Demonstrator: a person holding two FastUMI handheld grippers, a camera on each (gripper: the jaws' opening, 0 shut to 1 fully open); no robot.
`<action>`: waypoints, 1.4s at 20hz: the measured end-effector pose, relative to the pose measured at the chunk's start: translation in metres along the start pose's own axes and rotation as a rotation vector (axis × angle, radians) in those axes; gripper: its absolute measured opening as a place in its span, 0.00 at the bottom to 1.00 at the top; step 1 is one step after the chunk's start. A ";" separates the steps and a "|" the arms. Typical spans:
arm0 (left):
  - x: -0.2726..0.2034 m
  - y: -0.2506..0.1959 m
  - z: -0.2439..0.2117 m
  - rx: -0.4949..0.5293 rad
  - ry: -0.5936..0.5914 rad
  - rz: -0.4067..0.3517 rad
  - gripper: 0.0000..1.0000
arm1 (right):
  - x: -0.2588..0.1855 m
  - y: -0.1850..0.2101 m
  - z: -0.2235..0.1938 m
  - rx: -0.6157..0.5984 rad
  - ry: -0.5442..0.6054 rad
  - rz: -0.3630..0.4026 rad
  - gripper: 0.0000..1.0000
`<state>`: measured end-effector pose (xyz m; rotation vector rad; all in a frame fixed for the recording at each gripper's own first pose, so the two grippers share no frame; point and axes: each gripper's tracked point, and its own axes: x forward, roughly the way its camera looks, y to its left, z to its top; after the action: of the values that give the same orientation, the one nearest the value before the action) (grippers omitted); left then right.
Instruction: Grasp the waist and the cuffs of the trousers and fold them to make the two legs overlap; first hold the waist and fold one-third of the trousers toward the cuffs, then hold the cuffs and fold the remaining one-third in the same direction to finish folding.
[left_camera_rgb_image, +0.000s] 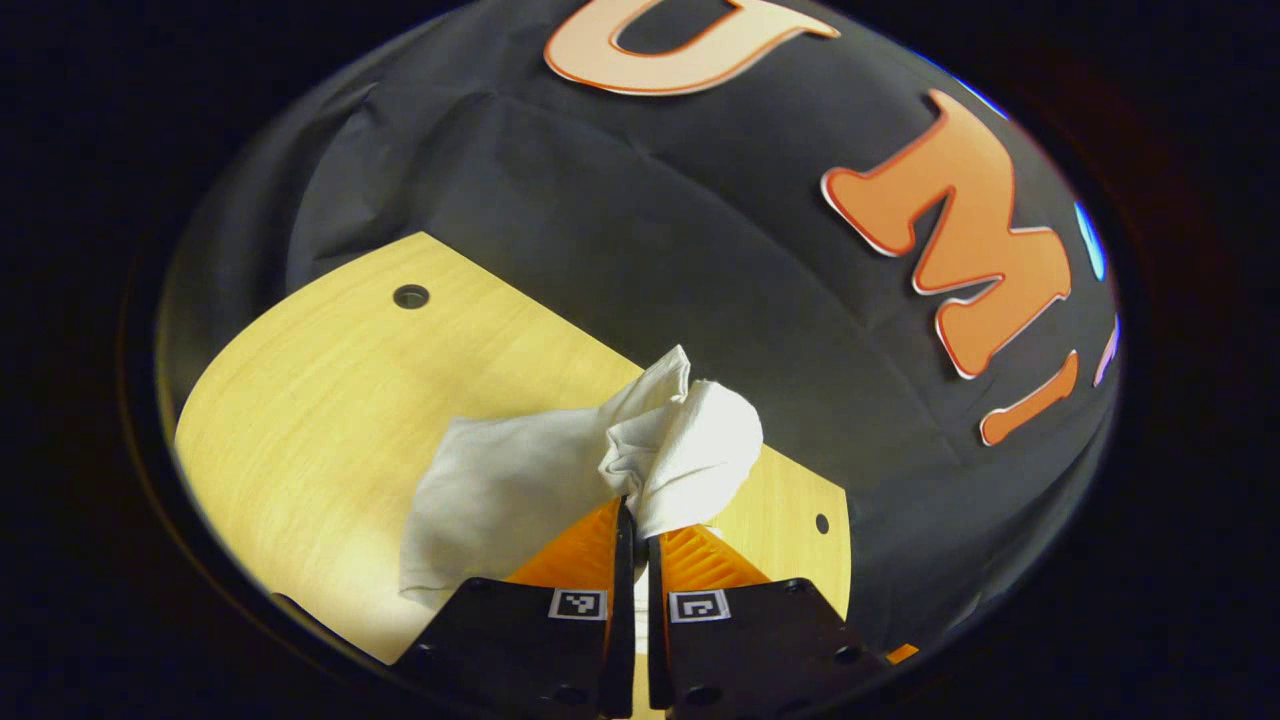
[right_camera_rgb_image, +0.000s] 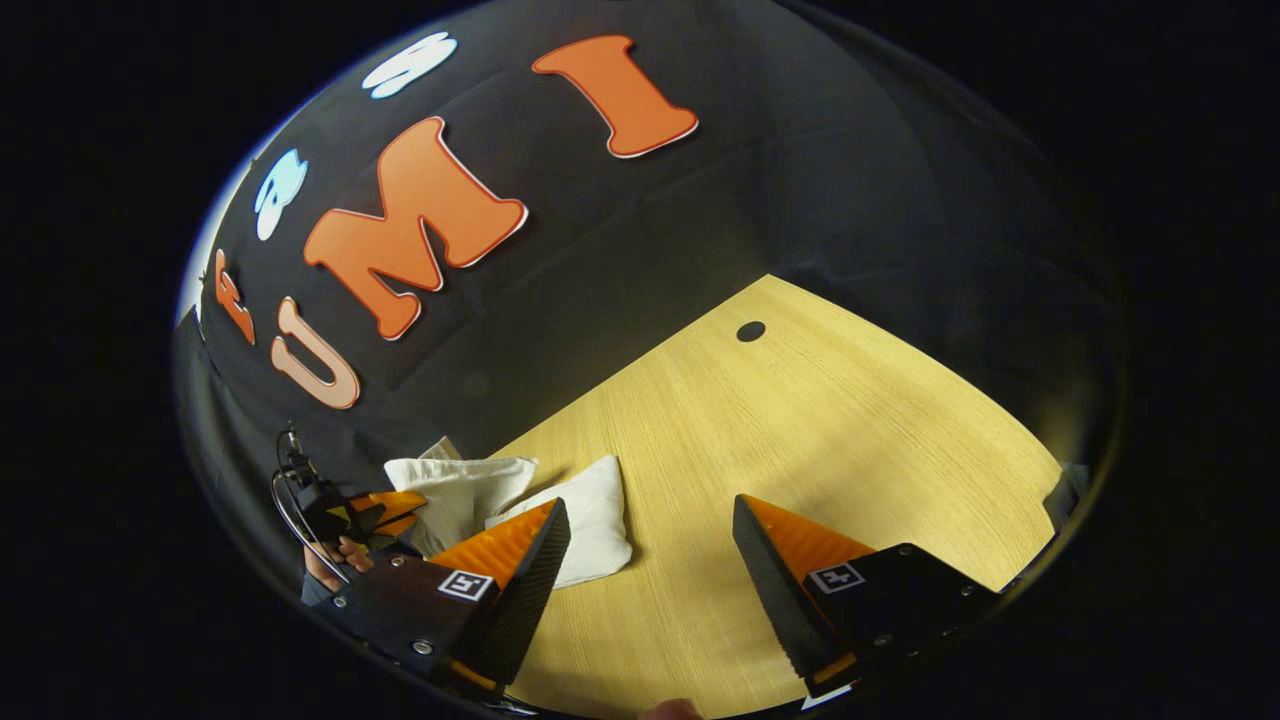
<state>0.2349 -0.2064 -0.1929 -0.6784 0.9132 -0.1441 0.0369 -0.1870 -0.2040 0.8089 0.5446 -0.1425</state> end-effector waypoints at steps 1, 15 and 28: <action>0.000 -0.007 -0.005 0.011 0.008 -0.007 0.09 | 0.000 -0.005 0.002 0.006 -0.003 -0.004 0.98; 0.001 -0.097 -0.034 0.248 0.002 -0.107 0.09 | -0.022 0.014 -0.015 -0.179 -0.029 0.009 0.98; -0.039 -0.098 -0.050 0.480 0.049 -0.266 0.76 | -0.019 0.072 -0.029 -0.340 -0.020 0.110 0.98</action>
<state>0.1884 -0.2919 -0.1288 -0.3459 0.7916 -0.5997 0.0318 -0.1184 -0.1641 0.5042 0.4871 0.0433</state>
